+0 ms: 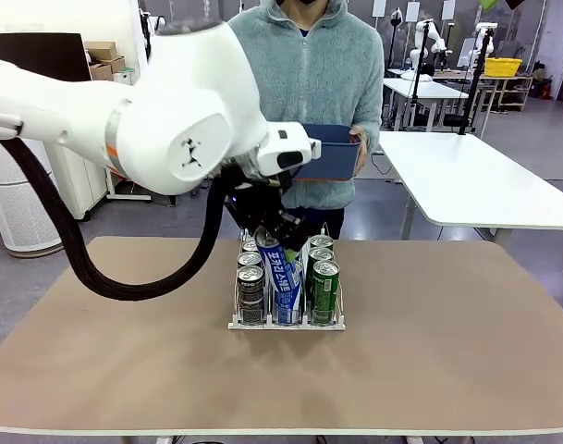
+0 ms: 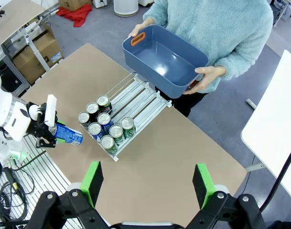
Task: Fill the beverage cans into the dispenser.
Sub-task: Place the picked Ionic drink in the line of the Automatic Can Dispenser with the same cans.
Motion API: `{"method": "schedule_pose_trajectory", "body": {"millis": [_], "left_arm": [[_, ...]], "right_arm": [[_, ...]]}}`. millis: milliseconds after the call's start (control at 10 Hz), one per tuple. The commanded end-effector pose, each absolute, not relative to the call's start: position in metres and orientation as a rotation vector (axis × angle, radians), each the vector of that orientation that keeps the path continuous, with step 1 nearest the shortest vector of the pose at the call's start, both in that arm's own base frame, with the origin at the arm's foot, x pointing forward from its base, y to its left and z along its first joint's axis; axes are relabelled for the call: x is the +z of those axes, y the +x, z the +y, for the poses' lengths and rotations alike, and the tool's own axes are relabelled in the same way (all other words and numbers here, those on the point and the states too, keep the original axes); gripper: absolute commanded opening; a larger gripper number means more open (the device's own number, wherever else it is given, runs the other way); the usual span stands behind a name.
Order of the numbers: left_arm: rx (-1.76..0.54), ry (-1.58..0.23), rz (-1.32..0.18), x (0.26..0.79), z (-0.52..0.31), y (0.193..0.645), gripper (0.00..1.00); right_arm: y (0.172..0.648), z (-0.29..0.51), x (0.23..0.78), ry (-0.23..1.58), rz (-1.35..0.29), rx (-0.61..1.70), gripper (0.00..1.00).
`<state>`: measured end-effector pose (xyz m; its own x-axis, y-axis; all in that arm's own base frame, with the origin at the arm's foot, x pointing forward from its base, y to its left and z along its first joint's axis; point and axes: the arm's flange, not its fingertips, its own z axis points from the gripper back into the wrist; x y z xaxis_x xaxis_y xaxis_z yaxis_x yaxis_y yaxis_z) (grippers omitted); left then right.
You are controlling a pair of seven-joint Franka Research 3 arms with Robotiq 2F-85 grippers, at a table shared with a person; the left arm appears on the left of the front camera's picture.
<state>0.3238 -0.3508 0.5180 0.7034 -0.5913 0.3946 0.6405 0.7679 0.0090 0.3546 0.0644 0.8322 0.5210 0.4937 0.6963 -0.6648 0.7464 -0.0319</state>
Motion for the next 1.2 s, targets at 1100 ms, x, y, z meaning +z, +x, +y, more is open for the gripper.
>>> {"method": "schedule_pose_trajectory", "body": {"millis": [1100], "left_arm": [[-0.651,-0.073,-0.282,0.456,-0.382,0.374,0.57]], "right_arm": [[0.354,0.064,0.831,0.248,-0.748,0.703,1.00]]}}
